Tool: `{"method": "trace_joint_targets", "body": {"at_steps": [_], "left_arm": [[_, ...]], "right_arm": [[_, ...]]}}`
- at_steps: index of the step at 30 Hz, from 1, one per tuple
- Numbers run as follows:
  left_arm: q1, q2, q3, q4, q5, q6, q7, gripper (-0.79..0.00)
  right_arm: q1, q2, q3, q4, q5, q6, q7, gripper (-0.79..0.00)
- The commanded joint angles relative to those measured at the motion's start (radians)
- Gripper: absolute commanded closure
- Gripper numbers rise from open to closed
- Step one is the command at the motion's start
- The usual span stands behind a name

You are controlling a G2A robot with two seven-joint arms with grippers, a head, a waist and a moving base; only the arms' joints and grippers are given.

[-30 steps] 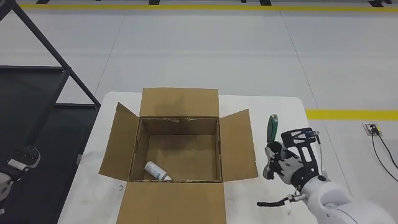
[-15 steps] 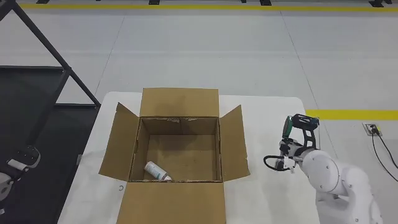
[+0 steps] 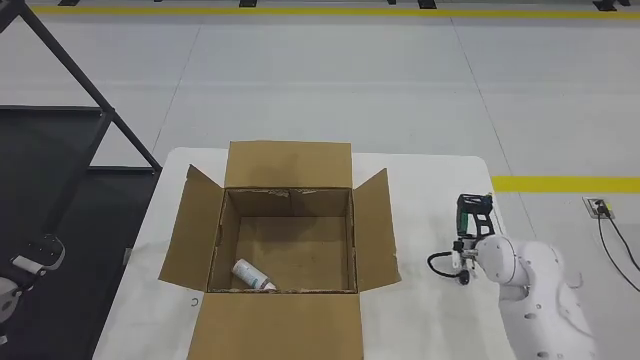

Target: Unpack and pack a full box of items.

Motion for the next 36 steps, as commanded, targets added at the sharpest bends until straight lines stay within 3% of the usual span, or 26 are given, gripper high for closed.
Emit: {"method": "trace_joint_targets", "body": {"at_steps": [1,8,9,10,15,19,21,23,26,30,31,32,35,36], "left_arm": [[0.0,0.0,0.0,0.0,0.0,0.0,0.0,-0.785],[0.0,0.0,0.0,0.0,0.0,0.0,0.0,-0.785],[0.0,0.0,0.0,0.0,0.0,0.0,0.0,-0.785],[0.0,0.0,0.0,0.0,0.0,0.0,0.0,-0.785],[0.0,0.0,0.0,0.0,0.0,0.0,0.0,-0.785],[0.0,0.0,0.0,0.0,0.0,0.0,0.0,-0.785],[0.0,0.0,0.0,0.0,0.0,0.0,0.0,-0.785],[0.0,0.0,0.0,0.0,0.0,0.0,0.0,-0.785],[0.0,0.0,0.0,0.0,0.0,0.0,0.0,-0.785],[0.0,0.0,0.0,0.0,0.0,0.0,0.0,-0.785],[0.0,0.0,0.0,0.0,0.0,0.0,0.0,-0.785],[0.0,0.0,0.0,0.0,0.0,0.0,0.0,-0.785],[0.0,0.0,0.0,0.0,0.0,0.0,0.0,-0.785],[0.0,0.0,0.0,0.0,0.0,0.0,0.0,-0.785]], "right_arm": [[0.006,0.001,-0.007,0.011,-0.013,0.002,0.017,0.0],[0.05,0.0,-0.028,0.089,-0.018,0.0,0.02,0.0],[0.054,0.0,-0.028,0.101,-0.012,-0.003,0.015,-0.04],[0.058,0.0,-0.027,0.11,-0.007,-0.004,0.01,-0.142],[0.072,0.0,-0.033,0.147,0.004,-0.007,0.0,-0.148],[0.077,0.002,-0.031,0.158,0.014,-0.007,-0.006,-0.215],[0.07,0.003,-0.025,0.151,0.02,-0.009,-0.011,-0.299],[0.059,0.005,-0.015,0.127,0.03,-0.005,-0.016,-0.332],[0.016,0.007,0.017,0.037,0.079,-0.001,-0.05,-0.369],[-0.097,0.011,0.058,-0.188,0.178,-0.04,-0.102,-0.366],[-0.128,0.011,0.061,-0.249,0.187,-0.041,-0.111,-0.385],[-0.156,0.011,0.061,-0.308,0.199,-0.038,-0.122,-0.483],[-0.232,0.01,0.054,-0.474,0.223,-0.034,-0.169,-0.489],[-0.256,0.01,0.053,-0.523,0.235,-0.035,-0.187,-0.529]]}}
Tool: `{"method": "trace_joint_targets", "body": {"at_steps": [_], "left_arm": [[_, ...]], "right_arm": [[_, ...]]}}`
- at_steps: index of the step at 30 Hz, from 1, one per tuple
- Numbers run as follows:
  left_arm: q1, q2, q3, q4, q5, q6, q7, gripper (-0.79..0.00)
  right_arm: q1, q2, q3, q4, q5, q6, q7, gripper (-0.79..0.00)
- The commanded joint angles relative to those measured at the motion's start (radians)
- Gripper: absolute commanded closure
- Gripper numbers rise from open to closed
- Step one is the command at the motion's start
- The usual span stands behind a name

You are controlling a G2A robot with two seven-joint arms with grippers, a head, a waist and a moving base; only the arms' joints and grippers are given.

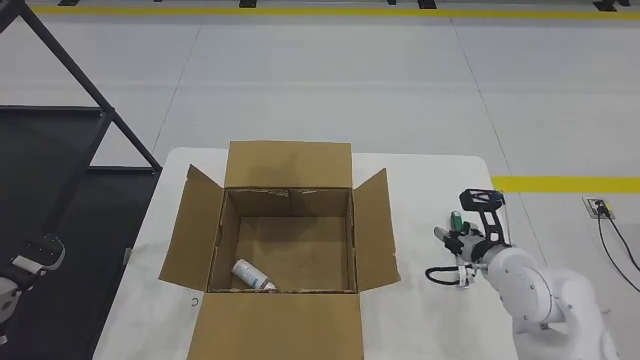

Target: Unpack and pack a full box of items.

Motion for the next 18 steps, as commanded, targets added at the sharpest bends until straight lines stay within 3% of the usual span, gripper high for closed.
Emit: {"method": "trace_joint_targets", "body": {"at_steps": [1,5,11,18], "left_arm": [[0.0,0.0,0.0,0.0,0.0,0.0,0.0,-0.785],[0.0,0.0,0.0,0.0,0.0,0.0,0.0,-0.785],[0.0,0.0,0.0,0.0,0.0,0.0,0.0,-0.785],[0.012,-0.001,0.013,0.006,0.015,0.011,0.004,-0.785]], "right_arm": [[-0.042,0.0,0.001,-0.106,0.022,0.0,-0.032,-0.56],[-0.072,0.002,-0.023,-0.251,0.045,-0.03,-0.026,-0.643],[-0.024,0.007,-0.112,-0.383,0.033,-0.099,0.057,-0.745],[0.16,0.004,-0.317,-0.365,0.027,-0.211,0.193,-0.785]]}}
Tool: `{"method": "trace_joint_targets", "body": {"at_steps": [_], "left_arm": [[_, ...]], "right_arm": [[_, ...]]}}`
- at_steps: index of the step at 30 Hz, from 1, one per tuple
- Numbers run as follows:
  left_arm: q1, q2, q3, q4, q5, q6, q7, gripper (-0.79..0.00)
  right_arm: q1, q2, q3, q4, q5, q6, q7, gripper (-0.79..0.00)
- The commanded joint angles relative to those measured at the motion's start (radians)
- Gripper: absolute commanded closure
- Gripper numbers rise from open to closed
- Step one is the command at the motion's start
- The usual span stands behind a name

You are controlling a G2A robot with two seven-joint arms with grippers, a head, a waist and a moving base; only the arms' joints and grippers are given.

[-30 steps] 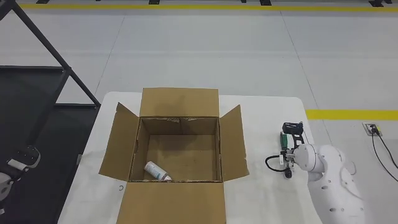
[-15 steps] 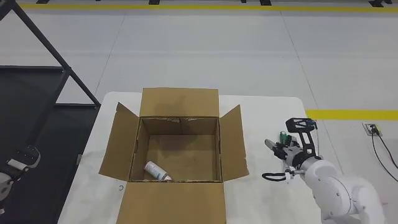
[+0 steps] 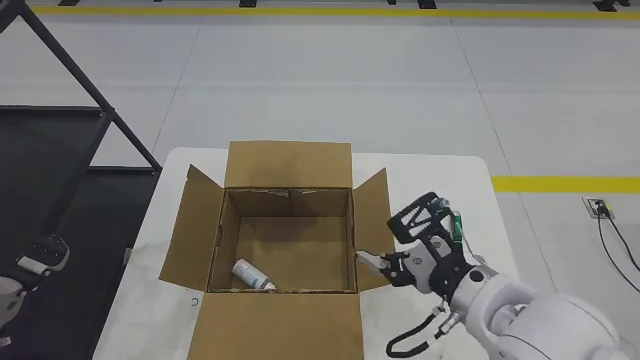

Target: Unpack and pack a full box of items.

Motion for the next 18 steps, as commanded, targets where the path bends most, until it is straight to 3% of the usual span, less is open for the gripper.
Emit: {"method": "trace_joint_targets", "body": {"at_steps": [1,8,18], "left_arm": [[0.002,0.0,0.002,0.004,0.003,0.001,-0.007,-0.785],[0.003,0.002,0.009,0.014,0.017,0.012,-0.021,-0.785],[0.003,0.002,0.009,0.014,0.017,0.012,-0.021,-0.785]], "right_arm": [[0.078,-0.005,-0.065,0.036,0.005,-0.011,0.036,-0.785],[0.365,-0.049,-0.305,0.268,0.004,0.069,0.117,-0.785],[0.365,-0.049,-0.305,0.268,0.004,0.069,0.117,-0.785]]}}
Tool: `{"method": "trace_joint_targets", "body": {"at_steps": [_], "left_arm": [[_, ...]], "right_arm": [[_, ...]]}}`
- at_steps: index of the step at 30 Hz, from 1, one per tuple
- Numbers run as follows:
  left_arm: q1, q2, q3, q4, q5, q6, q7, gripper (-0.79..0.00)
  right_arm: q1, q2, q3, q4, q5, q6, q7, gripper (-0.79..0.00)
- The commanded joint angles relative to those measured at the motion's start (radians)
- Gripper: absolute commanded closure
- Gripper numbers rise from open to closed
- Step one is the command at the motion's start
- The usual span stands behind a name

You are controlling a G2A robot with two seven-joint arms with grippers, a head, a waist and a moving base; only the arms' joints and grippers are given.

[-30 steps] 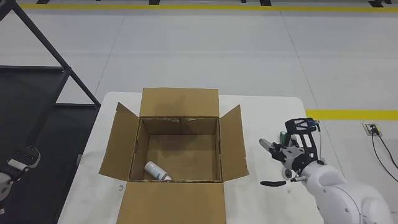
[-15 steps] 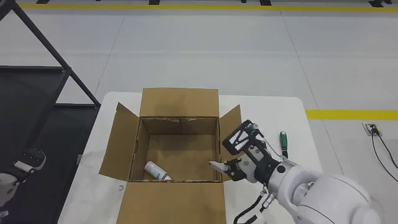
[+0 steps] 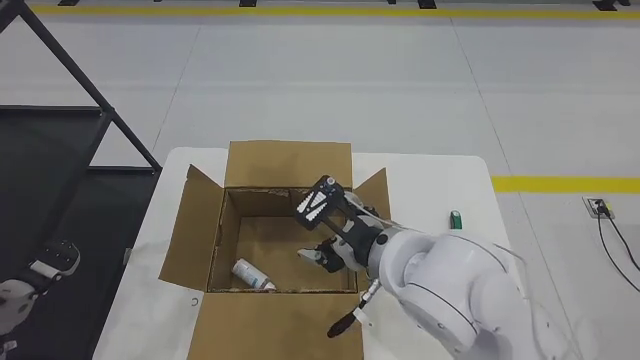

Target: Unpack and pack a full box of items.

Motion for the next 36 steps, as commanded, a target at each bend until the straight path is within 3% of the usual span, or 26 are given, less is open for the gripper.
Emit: {"method": "trace_joint_targets", "body": {"at_steps": [1,5,10,16,20,26,31,36], "left_arm": [[0.0,0.0,0.0,0.0,0.0,0.0,0.0,-0.785],[0.0,0.0,0.001,-0.001,0.002,0.002,0.004,-0.785],[-0.021,0.004,0.003,-0.014,0.024,0.024,0.017,-0.785],[-0.084,0.016,-0.013,0.031,-0.005,0.073,0.016,-0.785],[-0.139,0.027,-0.018,0.068,0.004,0.102,0.021,-0.785],[-0.202,0.042,-0.02,0.106,0.02,0.135,0.031,-0.785],[-0.215,0.05,-0.012,0.119,0.046,0.161,0.021,-0.785],[-0.215,0.05,-0.012,0.119,0.046,0.161,0.021,-0.785]], "right_arm": [[0.0,0.0,0.0,0.0,0.0,0.0,0.0,-0.785],[-0.005,-0.003,-0.007,0.057,0.038,-0.026,-0.066,-0.785],[0.152,-0.04,-0.115,0.253,0.13,-0.079,-0.09,-0.785],[0.394,-0.129,-0.293,0.597,0.312,-0.091,-0.096,-0.785],[0.5,-0.207,-0.415,0.812,0.396,-0.084,-0.15,-0.785],[0.569,-0.325,-0.544,1.066,0.502,-0.128,-0.241,-0.785],[0.61,-0.404,-0.609,1.228,0.532,-0.195,-0.234,-0.785],[0.617,-0.408,-0.612,1.238,0.526,-0.188,-0.231,-0.785]]}}
